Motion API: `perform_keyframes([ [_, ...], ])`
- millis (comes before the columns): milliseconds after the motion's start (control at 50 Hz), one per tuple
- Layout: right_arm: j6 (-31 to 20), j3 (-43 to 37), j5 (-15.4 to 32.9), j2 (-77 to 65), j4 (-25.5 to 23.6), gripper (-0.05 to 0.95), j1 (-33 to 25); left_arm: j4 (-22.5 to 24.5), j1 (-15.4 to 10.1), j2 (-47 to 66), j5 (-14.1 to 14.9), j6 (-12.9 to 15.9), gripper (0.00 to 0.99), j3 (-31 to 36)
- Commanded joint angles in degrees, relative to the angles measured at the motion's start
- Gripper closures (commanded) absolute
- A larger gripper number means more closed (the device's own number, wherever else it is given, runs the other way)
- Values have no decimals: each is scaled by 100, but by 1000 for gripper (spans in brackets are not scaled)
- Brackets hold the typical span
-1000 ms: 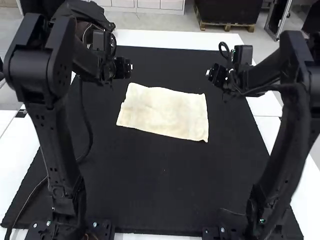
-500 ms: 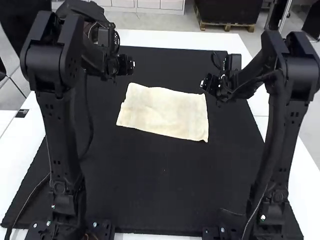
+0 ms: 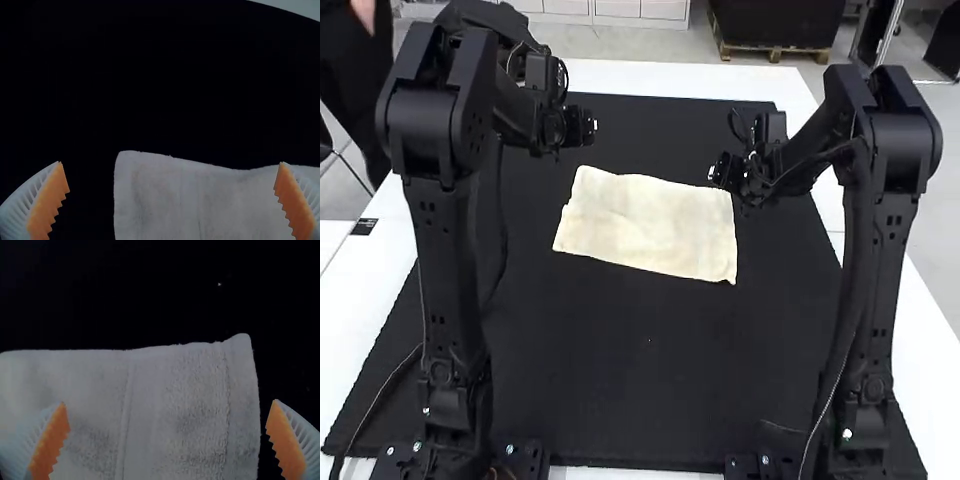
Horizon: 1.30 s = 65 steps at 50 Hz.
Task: Fold the towel.
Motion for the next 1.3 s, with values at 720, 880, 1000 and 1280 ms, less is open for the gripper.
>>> perform_keyframes([
  [720, 61, 860, -22, 803, -86, -7, -72, 11, -10, 629, 87, -53, 26, 689],
  [880, 61, 956, -31, 908, -95, -7, -142, -25, -10, 752, 87, -53, 26, 776],
  [1000, 52, 1009, -31, 987, -121, -7, -204, -16, -19, 823, 96, -53, 26, 776],
  [1280, 44, 1097, -31, 1172, -192, -7, -186, -68, -10, 858, 96, -44, 26, 776],
])
